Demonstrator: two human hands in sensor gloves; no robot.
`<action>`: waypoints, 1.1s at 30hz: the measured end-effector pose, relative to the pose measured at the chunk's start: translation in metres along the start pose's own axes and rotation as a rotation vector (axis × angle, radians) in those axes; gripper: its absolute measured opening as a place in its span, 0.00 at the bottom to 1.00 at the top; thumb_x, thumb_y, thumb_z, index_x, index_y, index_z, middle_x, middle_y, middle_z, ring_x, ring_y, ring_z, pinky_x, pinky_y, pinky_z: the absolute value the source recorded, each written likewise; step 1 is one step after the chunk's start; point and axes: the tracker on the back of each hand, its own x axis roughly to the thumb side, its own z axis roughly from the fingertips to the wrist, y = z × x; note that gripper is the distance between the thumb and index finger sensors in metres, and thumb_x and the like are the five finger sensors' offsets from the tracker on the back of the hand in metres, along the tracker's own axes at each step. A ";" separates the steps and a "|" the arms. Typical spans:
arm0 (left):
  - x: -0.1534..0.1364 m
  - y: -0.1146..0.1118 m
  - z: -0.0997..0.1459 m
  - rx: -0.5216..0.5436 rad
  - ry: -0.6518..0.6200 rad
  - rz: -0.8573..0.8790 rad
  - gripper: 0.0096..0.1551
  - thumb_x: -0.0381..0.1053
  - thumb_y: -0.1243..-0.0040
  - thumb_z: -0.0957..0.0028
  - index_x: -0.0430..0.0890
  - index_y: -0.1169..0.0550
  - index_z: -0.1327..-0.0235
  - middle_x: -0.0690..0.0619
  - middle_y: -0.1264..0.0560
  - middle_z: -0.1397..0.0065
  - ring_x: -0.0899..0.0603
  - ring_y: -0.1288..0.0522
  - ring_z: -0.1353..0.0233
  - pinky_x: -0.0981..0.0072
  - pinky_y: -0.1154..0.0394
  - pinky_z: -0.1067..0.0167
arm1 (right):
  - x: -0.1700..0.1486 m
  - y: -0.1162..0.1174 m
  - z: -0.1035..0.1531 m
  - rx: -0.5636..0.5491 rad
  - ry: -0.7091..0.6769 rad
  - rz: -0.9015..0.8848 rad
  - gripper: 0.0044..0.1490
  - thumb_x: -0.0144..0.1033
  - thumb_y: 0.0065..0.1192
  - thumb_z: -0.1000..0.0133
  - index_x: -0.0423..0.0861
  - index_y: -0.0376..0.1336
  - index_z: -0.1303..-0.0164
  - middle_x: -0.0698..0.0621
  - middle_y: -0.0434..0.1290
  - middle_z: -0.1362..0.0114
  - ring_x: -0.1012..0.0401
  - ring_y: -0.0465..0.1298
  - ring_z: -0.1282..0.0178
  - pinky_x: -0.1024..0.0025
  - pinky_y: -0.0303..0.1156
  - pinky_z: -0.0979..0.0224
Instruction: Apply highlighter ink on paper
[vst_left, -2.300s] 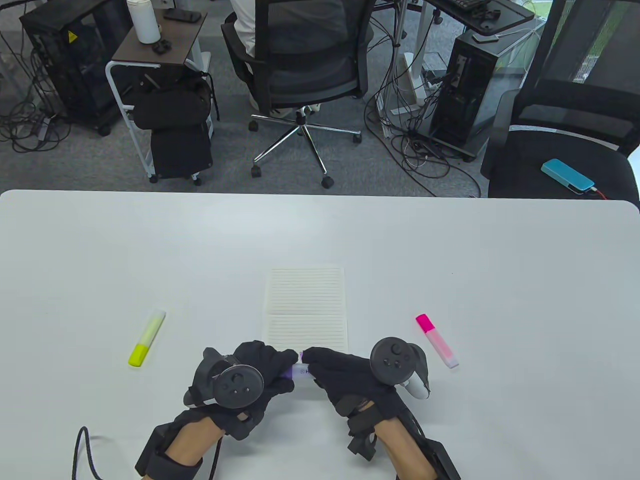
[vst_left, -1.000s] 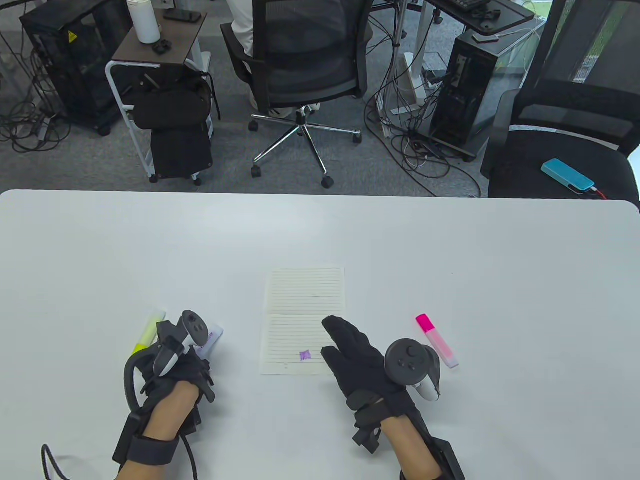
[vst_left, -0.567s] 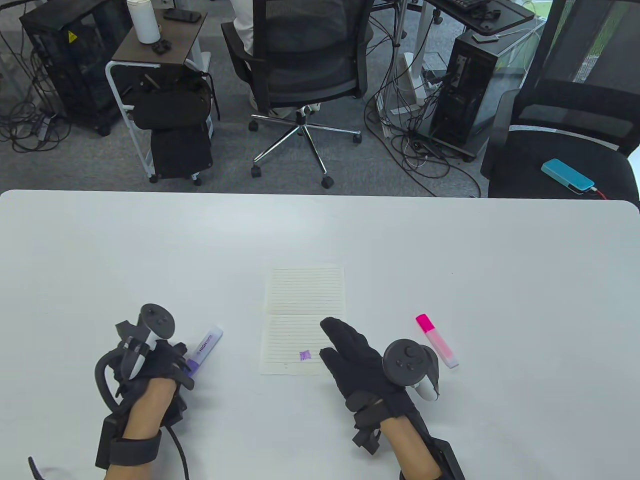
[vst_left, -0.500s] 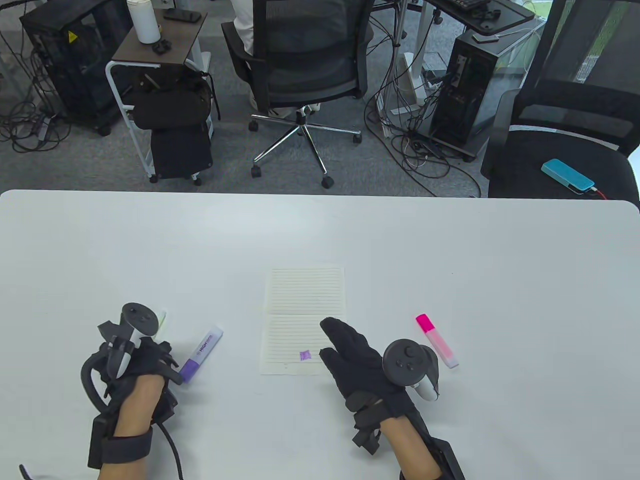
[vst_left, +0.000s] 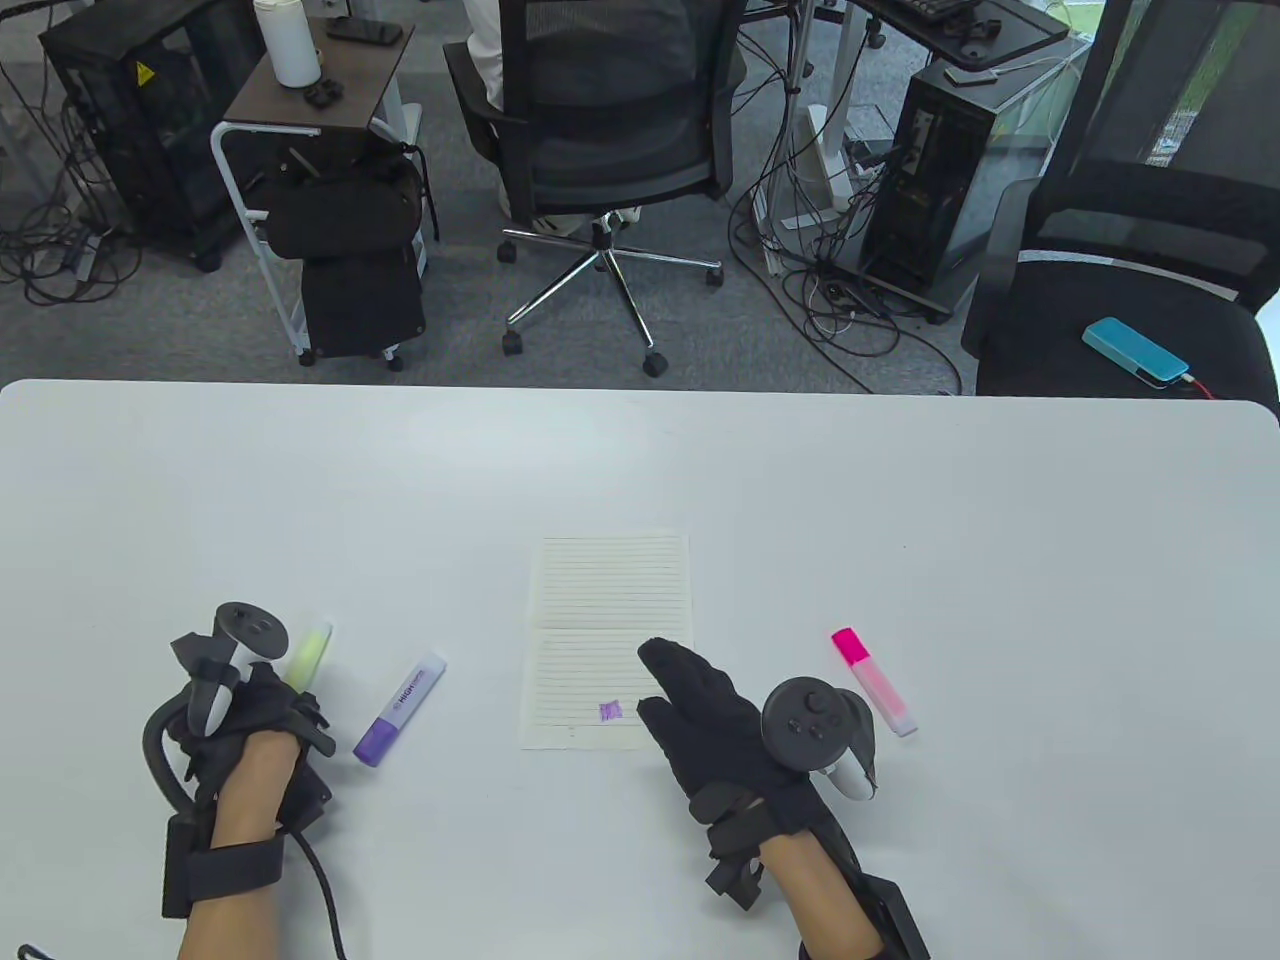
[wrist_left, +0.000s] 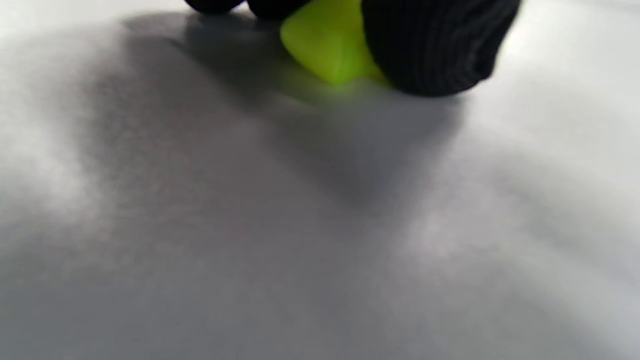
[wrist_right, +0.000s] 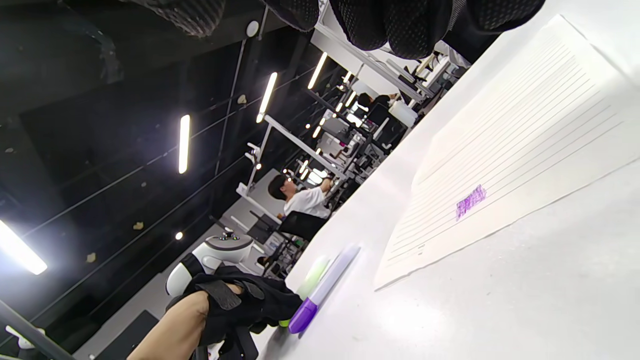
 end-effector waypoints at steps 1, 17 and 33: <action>-0.001 0.000 -0.001 -0.012 -0.002 0.017 0.39 0.58 0.36 0.58 0.40 0.33 0.39 0.45 0.50 0.24 0.34 0.48 0.23 0.33 0.51 0.27 | 0.000 0.000 0.000 0.001 0.000 0.002 0.39 0.57 0.45 0.30 0.51 0.44 0.12 0.39 0.49 0.10 0.34 0.53 0.16 0.29 0.51 0.23; 0.003 0.019 0.023 0.168 -0.108 0.112 0.30 0.57 0.33 0.59 0.49 0.24 0.42 0.48 0.31 0.30 0.35 0.33 0.28 0.34 0.40 0.30 | -0.003 0.006 -0.002 0.035 0.019 0.017 0.39 0.57 0.45 0.30 0.50 0.45 0.13 0.39 0.51 0.11 0.35 0.55 0.17 0.28 0.51 0.23; 0.124 -0.039 0.169 0.125 -1.286 -0.012 0.33 0.58 0.35 0.61 0.51 0.24 0.40 0.52 0.17 0.47 0.48 0.13 0.55 0.45 0.20 0.44 | 0.012 0.014 -0.004 0.053 -0.050 0.108 0.45 0.55 0.58 0.31 0.55 0.41 0.12 0.39 0.60 0.17 0.41 0.67 0.27 0.31 0.58 0.24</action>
